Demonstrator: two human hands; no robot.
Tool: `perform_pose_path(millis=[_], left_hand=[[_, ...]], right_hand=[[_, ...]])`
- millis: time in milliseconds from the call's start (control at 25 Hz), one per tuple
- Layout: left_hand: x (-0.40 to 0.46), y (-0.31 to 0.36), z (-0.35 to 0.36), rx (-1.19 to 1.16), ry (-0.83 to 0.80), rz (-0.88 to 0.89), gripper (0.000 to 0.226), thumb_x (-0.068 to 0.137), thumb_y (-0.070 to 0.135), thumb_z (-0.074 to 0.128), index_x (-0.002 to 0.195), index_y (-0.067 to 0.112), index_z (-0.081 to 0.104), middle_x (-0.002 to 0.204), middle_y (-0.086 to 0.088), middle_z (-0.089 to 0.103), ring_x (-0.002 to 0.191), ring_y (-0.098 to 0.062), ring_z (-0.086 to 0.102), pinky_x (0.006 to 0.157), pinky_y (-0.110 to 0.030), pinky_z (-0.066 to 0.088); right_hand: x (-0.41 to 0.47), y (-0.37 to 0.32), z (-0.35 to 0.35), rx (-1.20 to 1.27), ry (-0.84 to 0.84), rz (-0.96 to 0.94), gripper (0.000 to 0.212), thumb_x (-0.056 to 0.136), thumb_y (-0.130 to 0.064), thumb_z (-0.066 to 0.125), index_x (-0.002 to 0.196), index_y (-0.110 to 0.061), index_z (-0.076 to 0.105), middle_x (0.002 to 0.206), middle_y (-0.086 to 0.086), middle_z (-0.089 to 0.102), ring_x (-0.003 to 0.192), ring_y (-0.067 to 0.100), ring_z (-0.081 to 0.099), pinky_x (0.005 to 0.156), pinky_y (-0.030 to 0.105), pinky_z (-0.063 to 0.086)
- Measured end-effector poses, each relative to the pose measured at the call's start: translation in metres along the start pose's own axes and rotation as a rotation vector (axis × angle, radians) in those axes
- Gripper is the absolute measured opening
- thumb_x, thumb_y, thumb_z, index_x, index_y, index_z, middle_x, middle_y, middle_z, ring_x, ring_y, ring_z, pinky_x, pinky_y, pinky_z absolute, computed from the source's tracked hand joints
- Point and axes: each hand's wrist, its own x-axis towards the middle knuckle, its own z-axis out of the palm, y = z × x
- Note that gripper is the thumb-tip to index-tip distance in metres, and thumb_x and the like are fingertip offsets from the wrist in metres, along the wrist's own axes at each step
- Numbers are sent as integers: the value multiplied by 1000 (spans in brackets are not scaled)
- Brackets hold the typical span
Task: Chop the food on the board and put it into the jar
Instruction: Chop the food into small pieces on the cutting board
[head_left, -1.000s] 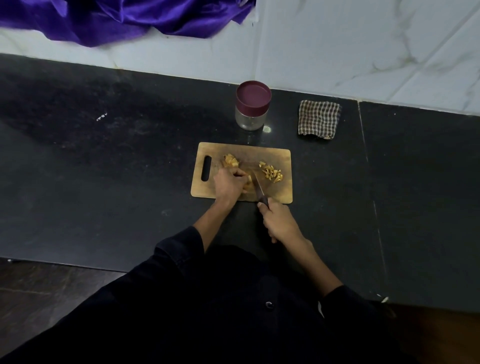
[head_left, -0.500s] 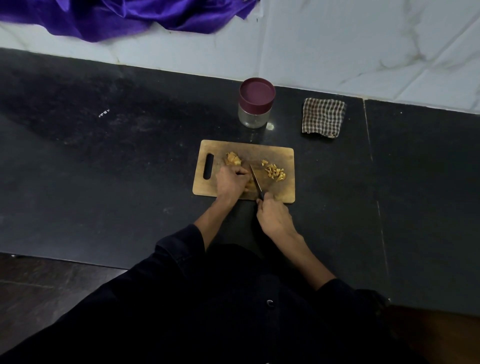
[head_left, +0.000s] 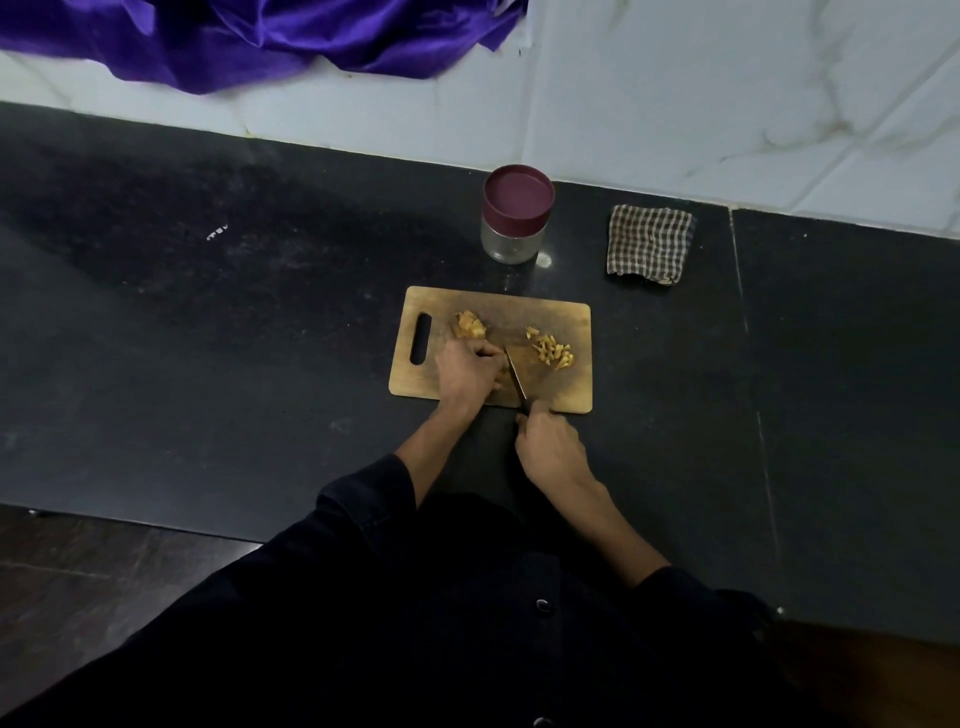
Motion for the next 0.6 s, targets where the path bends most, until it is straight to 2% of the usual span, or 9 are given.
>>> perform_pose_path(millis=[120,320,480,600], left_hand=[[1,0,-1,-9,-6,-23,10,86,6,66,95,7,71,84,-2,69,62,-8,67,53,-15,55],[-1,1,-1,-11,-3,-18,10,86,6,67,95,6,71,85,-3,70,62,-10,67,50,-15,54],[0,2,-1,-11,-13,-24,11,86,6,67,96,7,71,87,-3,70,62,-8,67,51,-15,55],[-1,4,-2,-9,-18,-28,10,86,6,67,95,7,71,85,-1,69,61,-7,66,50,-14,54]], right_hand=[[-10,13,2,10,-5,2,28,105,-28,37,116,-5,49,113,20,62,104,37,60,77,41,44],[-3,23,-9,172,39,70,33,105,-31,38,118,-4,53,115,22,61,108,39,58,87,42,46],[-2,12,-9,198,20,20,31,104,-32,40,111,-6,54,113,19,61,106,38,58,85,42,46],[1,4,-8,170,10,-9,28,104,-31,40,110,-7,53,110,16,61,105,35,59,78,37,42]])
